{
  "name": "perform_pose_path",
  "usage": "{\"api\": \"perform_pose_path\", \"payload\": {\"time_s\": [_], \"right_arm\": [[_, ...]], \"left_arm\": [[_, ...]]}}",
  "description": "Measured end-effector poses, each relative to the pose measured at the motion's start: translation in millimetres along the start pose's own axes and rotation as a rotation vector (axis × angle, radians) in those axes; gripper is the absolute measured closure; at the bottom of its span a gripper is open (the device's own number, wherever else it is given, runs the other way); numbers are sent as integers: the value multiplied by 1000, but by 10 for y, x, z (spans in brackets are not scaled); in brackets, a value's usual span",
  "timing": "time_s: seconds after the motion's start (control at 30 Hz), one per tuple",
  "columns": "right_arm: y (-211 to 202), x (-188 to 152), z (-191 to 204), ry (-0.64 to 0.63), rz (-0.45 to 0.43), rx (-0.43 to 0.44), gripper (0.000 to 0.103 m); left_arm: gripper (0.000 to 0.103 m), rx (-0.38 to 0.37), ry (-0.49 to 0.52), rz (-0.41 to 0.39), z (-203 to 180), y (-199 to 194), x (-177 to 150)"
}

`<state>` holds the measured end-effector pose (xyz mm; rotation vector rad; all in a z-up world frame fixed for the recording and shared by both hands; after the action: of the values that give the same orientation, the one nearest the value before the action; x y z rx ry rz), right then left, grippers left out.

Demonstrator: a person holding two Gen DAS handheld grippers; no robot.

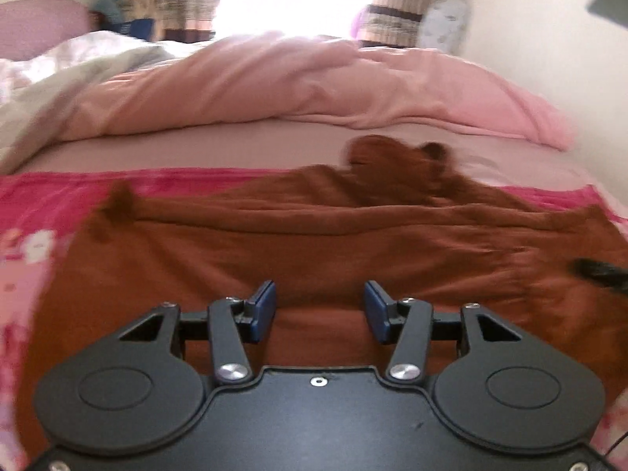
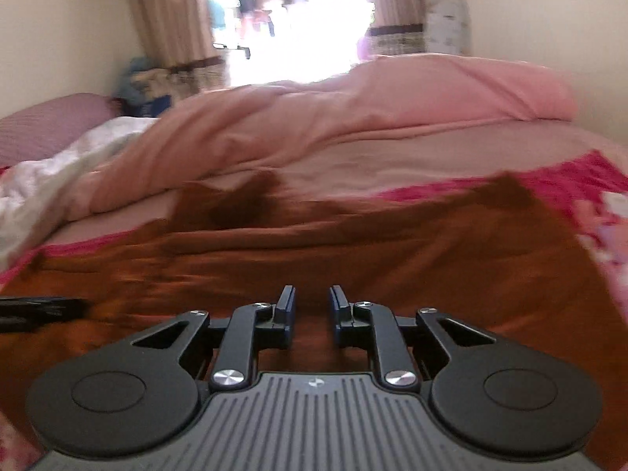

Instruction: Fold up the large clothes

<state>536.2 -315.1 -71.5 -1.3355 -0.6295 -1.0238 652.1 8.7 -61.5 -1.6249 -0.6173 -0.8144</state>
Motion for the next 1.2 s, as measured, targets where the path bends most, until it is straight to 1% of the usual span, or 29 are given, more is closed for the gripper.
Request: {"api": "perform_pose_path", "payload": {"time_s": [0.07,0.1,0.2,0.27,0.37,0.43,0.47,0.5,0.57,0.63,0.7,0.77,0.8,0.87,0.93,1.0,1.07,1.1,1.2], "right_arm": [[-52,1,-253,6,-6,-56,83],[-86,5,-395,14,-8,-87,83],[-275,-12,-751,53,-23,-136,85],[-372,-8,-902,60,-33,-160,86],[-404,-29,-1063,58,-18,-175,86],[-305,-117,-1099,76,24,-170,86],[-259,-175,-1112,89,28,-166,86],[-224,-224,-1119,95,17,-167,86],[-255,-291,-1118,107,-11,-172,86],[-326,-280,-1134,118,-12,-174,86],[-432,-229,-1123,128,-16,-181,86],[-601,-177,-1112,121,-46,-182,82],[-729,-170,-1065,106,-71,-166,82],[-913,-182,-986,77,-93,-127,82],[-1079,-255,-899,56,-108,-86,82],[-1142,-356,-848,44,-105,-68,82],[-1110,-422,-837,32,-86,-70,82],[-1060,-464,-853,37,-73,-85,82],[-946,-563,-926,78,-64,-105,82]], "left_arm": [[53,53,-23,6,227,-30,-28],[53,67,-37,7,349,-70,-45],[54,112,-62,-3,649,-231,-99],[53,120,-72,-9,773,-325,-157],[53,118,-66,3,819,-268,-292],[51,122,-63,-4,841,-199,-357],[51,124,-70,-17,852,-149,-376],[51,124,-88,-28,873,-121,-386],[51,119,-126,-25,911,-101,-371],[53,124,-137,-21,881,-157,-320],[53,129,-136,-41,866,-319,-287],[52,111,-131,-75,853,-557,-313],[51,105,-128,-92,856,-677,-349],[50,101,-135,-116,855,-866,-459],[50,89,-153,-109,867,-939,-580],[50,83,-146,-94,864,-933,-690],[50,94,-141,-83,864,-867,-748],[49,90,-146,-77,879,-834,-754],[49,81,-178,-59,939,-716,-775]]}}
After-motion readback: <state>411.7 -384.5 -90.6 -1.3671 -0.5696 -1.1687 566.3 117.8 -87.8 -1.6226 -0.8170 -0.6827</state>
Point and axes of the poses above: each gripper's, at about its wrist camera, not at the fingertips, and y roughly the way its jaws point, z to its left, x to its top, the point moved 2 cm from there along y, roughly the way its jaws point, and after that the axes turned 1 degree about x, right-handed, at the moved point
